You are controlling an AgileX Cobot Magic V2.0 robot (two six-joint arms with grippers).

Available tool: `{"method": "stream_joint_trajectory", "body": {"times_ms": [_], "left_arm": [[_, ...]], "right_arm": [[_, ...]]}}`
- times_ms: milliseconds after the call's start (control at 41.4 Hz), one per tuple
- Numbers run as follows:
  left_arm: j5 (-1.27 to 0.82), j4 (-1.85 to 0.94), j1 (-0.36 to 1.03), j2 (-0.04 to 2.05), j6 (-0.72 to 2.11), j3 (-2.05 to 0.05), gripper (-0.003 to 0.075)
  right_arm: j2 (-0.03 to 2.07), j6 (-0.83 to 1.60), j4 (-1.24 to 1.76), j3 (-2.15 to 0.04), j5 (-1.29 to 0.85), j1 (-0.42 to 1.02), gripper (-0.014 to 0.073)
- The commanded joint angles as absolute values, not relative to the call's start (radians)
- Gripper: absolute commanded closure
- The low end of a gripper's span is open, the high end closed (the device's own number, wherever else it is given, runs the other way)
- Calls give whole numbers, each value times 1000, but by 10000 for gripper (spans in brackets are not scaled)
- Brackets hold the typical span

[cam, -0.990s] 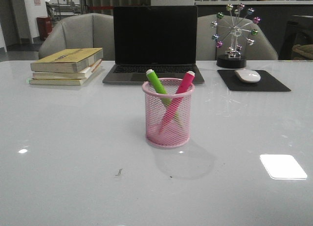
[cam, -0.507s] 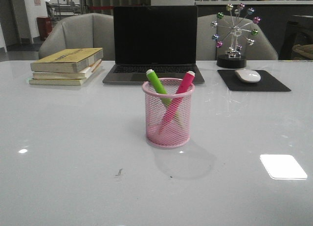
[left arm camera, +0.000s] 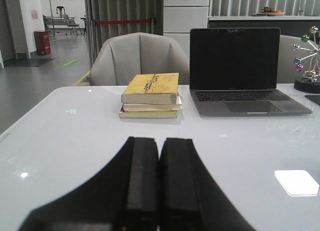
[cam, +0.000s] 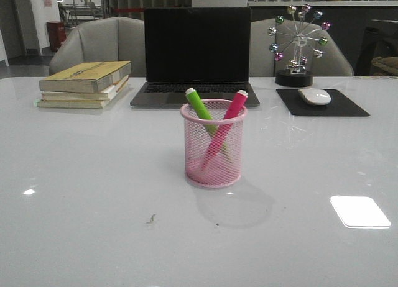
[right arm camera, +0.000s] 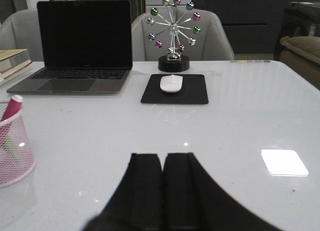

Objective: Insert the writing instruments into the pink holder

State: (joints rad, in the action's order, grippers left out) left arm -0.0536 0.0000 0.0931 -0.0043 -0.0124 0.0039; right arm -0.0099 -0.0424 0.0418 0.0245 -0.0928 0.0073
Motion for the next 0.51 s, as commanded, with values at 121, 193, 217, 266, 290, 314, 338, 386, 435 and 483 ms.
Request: {"method": "stream_joint_trajectory", "body": {"times_ms": [121,193,217,266,290,314,338,386,435,483], "left_arm": [[30,-8,99,-23,-10,8,623],[30,-8,99,-23,-10,8,623],[30,-8,99,-23,-10,8,623],[30,-8,99,-23,-10,8,623],[30,-8,99,-23,-10,8,623],[30,-8,99,-23,-10,8,623],[30,-8,99,-23,-10,8,623],[30,-8,99,-23,-10,8,623],[30,-8,99,-23,-10,8,623],[30,-8,99,-23,-10,8,623]], "right_arm": [[-31,-34,38,24,75,-10,524],[-31,-34,38,24,80,-10,524],[-31,-34,38,24,82,-10,524],[-31,-34,38,24,84,-10,524],[-31,-34,38,24,85,-10,524],[-31,-34,38,24,84,-10,524],[-31,-34,38,24,83,-10,524],[-31,-34,38,24,83,-10,524],[-31,-34,38,24,83,-10,524],[-31,-34,38,24,83,-10,524]]}}
